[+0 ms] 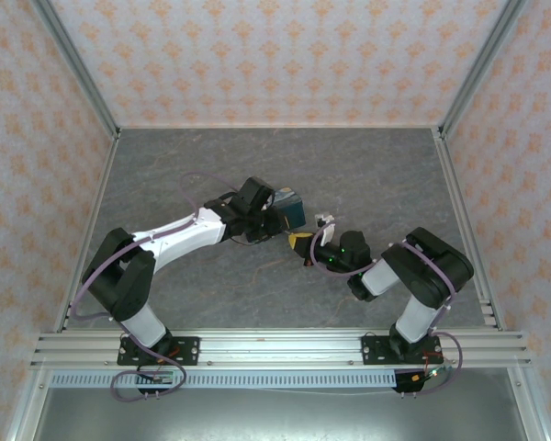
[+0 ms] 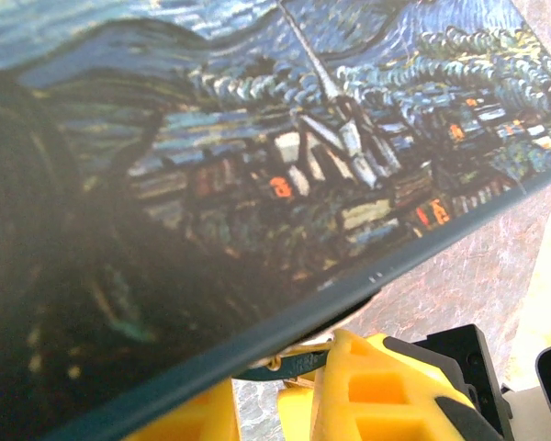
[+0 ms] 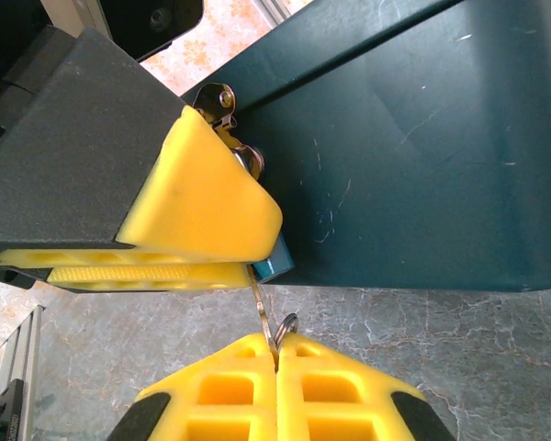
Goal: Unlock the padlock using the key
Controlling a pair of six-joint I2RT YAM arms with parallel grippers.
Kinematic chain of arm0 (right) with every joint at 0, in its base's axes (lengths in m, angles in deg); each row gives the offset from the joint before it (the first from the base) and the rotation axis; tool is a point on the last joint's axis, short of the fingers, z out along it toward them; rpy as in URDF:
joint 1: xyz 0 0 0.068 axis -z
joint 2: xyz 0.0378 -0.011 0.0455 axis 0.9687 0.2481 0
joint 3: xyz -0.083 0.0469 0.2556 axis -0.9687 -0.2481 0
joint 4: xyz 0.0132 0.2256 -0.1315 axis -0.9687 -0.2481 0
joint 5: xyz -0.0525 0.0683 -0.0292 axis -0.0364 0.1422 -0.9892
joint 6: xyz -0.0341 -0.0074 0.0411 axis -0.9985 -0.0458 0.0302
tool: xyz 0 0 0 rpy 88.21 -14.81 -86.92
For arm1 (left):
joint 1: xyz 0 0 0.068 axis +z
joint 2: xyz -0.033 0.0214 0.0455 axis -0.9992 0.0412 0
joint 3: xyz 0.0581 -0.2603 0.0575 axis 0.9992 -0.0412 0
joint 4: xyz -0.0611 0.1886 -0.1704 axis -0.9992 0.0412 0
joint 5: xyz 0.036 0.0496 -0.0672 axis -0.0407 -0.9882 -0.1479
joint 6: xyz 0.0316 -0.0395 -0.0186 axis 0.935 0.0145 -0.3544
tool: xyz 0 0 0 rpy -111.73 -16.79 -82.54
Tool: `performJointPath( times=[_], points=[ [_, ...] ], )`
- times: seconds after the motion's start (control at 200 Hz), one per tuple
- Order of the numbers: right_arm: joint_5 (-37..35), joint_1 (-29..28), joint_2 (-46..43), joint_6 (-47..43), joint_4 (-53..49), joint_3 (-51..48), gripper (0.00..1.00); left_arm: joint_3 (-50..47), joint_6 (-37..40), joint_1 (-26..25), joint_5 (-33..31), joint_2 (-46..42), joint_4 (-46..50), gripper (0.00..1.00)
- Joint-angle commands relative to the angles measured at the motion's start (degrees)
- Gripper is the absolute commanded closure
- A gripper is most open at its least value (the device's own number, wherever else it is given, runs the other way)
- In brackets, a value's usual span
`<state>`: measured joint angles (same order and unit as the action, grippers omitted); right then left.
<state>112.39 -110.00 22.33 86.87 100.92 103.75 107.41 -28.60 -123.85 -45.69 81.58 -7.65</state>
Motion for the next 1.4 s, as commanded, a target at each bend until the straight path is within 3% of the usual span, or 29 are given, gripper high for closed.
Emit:
performJointPath(
  times=[0.0,0.595,1.396],
  points=[
    [-0.6,-0.5,0.7,0.4,2.7,1.3,1.00,1.2,-0.6,0.4,0.6,0.2,-1.6,0.92],
    [-2.3,-0.4,0.3,-0.8,2.5,-2.6,1.00,-0.1,-2.0,0.6,-1.2,-0.7,-2.2,0.92],
    [-1.2,-0.4,2.5,1.5,5.1,1.4,1.00,-0.2,-2.7,0.6,-0.3,-0.9,-2.8,0.92]
  ],
)
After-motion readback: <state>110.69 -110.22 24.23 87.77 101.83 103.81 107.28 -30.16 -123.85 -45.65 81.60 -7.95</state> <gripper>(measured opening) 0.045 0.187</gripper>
